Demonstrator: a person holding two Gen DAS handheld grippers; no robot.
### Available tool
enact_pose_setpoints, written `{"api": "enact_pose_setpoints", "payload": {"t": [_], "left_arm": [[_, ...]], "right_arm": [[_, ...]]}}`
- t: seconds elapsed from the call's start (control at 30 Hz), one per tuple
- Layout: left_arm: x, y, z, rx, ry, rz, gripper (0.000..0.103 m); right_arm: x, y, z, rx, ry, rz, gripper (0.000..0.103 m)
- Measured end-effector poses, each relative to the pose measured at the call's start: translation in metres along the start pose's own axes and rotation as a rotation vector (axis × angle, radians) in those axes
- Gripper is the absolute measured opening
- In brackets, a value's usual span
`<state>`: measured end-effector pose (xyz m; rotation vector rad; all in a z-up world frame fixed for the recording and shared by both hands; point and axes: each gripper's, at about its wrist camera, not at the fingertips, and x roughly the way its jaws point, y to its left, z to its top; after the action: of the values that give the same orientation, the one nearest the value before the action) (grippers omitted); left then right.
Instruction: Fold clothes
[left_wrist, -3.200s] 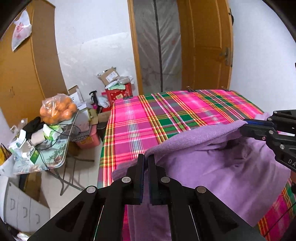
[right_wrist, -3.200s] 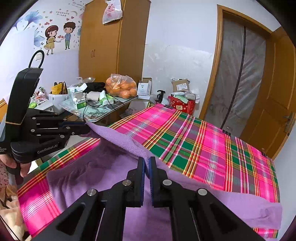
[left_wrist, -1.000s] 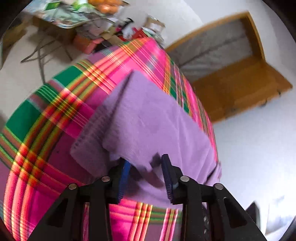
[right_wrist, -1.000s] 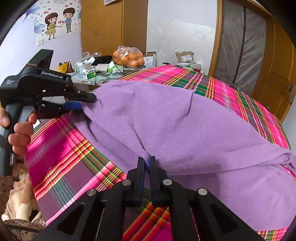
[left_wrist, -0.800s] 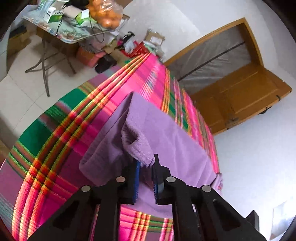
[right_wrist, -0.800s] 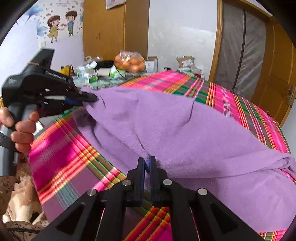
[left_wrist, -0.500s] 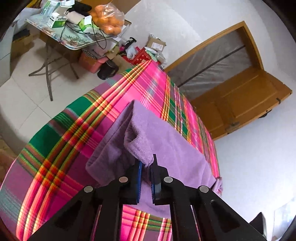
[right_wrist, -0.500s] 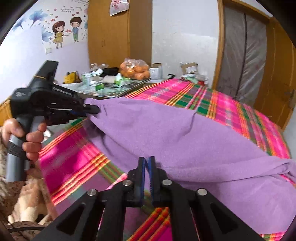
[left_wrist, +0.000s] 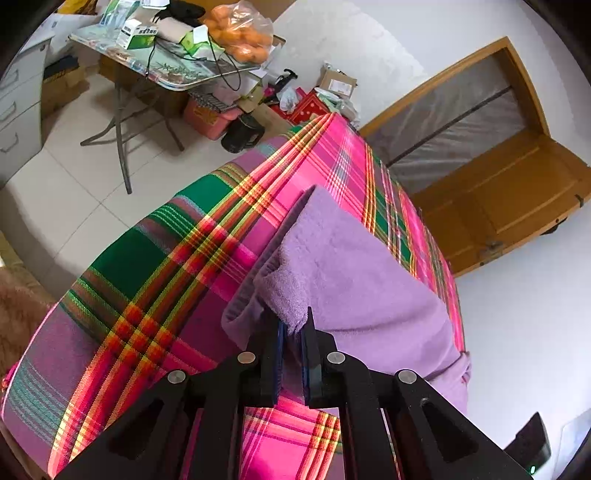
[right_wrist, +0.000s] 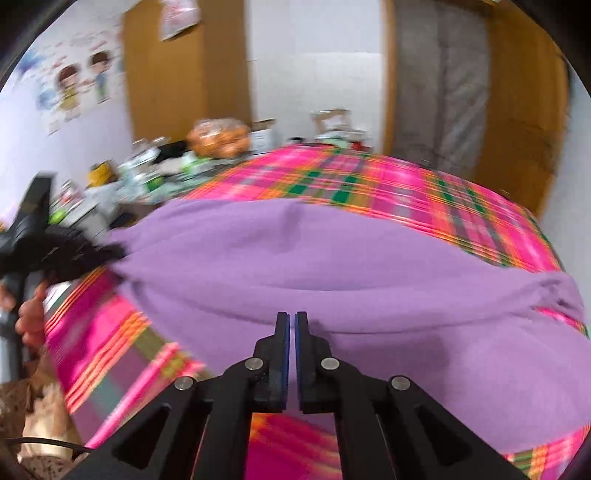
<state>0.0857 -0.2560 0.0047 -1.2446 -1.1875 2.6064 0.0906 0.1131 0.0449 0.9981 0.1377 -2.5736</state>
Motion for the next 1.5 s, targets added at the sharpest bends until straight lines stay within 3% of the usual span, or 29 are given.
{"api": "enact_pose_setpoints", "payload": {"t": [0.37,0.57,0.77,1.0,1.1,1.33,1.5], "left_arm": [[-0.007,-0.002,-0.006,0.038,0.024,0.034,0.01],[-0.033,-0.011,-0.01,0.099,-0.064,0.119,0.011],[-0.033,-0.052,-0.01,0.219,-0.106,0.083,0.017],[0.016,-0.115,-0.021,0.371,-0.009,0.019,0.019],[0.04,-0.141,-0.028,0.422,0.025,-0.009,0.019],[0.083,-0.178,-0.051,0.537,0.165,-0.028,0.019],[0.095,-0.179,-0.06,0.583,0.215,-0.015,0.019]], "right_arm": [[-0.023,-0.099,-0.017,0.192,-0.016,-0.214,0.004],[-0.059,-0.154,-0.028,0.264,-0.029,-0.315,0.004],[-0.117,-0.207,-0.024,0.231,-0.027,-0.494,0.004],[-0.141,-0.242,-0.027,0.148,0.083,-0.611,0.011],[-0.124,-0.247,-0.031,0.197,0.068,-0.539,0.011],[-0.059,-0.252,-0.018,0.325,0.038,-0.263,0.013],[-0.021,-0.258,0.004,0.4,0.026,-0.127,0.026]]}}
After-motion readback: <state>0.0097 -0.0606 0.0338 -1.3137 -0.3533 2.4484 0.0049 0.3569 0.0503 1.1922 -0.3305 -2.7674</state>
